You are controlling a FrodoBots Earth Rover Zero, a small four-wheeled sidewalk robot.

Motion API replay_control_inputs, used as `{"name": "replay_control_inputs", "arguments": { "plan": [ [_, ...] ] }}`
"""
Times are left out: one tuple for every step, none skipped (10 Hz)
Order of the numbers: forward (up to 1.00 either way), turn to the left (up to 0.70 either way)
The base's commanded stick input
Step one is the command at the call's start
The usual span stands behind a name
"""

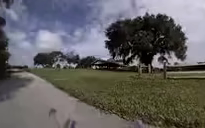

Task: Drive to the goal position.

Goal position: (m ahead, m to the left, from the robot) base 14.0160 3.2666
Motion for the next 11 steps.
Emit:
{"name": "replay_control_inputs", "arguments": {
  "plan": [
    [0.04,0.48],
    [0.04,0.16],
    [0.04,0.05],
    [0.04,0.05],
    [0.04,0.05],
    [0.04,0.05],
    [0.04,0.05],
    [0.05,0.02],
    [0.06,0.01],
    [0.69,0.03],
    [0.69,0.03]
  ]
}}
